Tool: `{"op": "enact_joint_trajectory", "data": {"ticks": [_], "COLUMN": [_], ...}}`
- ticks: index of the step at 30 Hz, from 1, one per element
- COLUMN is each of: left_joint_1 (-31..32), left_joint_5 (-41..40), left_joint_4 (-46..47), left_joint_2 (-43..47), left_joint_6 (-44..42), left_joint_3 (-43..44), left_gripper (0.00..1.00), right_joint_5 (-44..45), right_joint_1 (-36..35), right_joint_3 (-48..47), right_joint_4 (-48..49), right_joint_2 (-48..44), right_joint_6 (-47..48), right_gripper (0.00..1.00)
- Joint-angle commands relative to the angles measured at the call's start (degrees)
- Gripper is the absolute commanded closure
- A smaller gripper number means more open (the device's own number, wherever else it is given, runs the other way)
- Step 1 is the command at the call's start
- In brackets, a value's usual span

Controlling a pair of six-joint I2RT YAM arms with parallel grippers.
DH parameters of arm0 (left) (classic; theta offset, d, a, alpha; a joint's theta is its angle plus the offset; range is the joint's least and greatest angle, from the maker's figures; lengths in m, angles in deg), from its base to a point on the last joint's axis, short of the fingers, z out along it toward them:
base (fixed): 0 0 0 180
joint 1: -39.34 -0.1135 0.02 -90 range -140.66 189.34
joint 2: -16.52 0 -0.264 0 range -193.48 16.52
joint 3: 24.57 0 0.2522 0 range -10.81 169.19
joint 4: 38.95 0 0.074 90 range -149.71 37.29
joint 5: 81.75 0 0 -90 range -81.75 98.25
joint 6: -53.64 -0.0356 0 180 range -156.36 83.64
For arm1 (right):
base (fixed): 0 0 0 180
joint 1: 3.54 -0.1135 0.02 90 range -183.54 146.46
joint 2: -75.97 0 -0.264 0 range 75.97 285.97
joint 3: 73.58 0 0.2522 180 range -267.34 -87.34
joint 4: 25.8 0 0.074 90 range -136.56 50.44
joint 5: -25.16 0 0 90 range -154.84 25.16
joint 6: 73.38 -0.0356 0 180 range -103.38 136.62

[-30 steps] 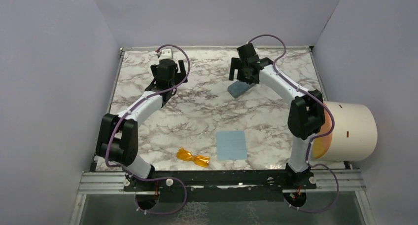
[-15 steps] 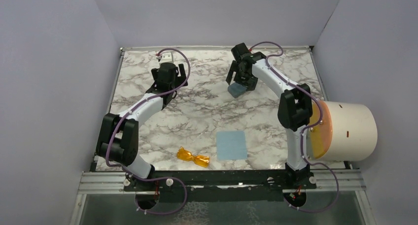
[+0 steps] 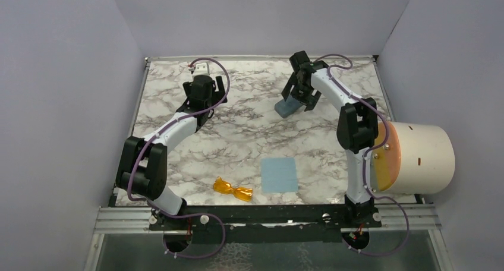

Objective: Organize the sunglasses
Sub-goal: Move the sunglasses case at the center of the board.

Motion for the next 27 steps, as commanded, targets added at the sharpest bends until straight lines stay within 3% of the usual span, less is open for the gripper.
{"op": "enact_joint_trajectory", "data": {"ticks": [1, 14, 27], "left_joint_1": [0.41, 0.44, 0.43], "left_joint_5": [-1.03, -1.44, -1.18], "left_joint_4": [1.57, 1.12, 1.30], "left_joint_2": [0.92, 0.49, -0.05], "left_joint_6": [0.22, -0.43, -0.77], "left_joint_3": [0.02, 0.53, 0.79], "left_gripper": [0.05, 0.05, 0.05], "right_joint_5": [-1.75, -6.00, -3.76], "right_joint_1": [-0.41, -0.06, -0.03], "right_joint_3": [-3.13, -8.19, -15.98], "right_joint_4": [1.53, 0.73, -2.34], "right_joint_2": [1.79, 8.17, 14.87], "right_joint_6": [-1.40, -3.57, -2.85], "right_gripper": [0.06, 0.05, 0.06]}}
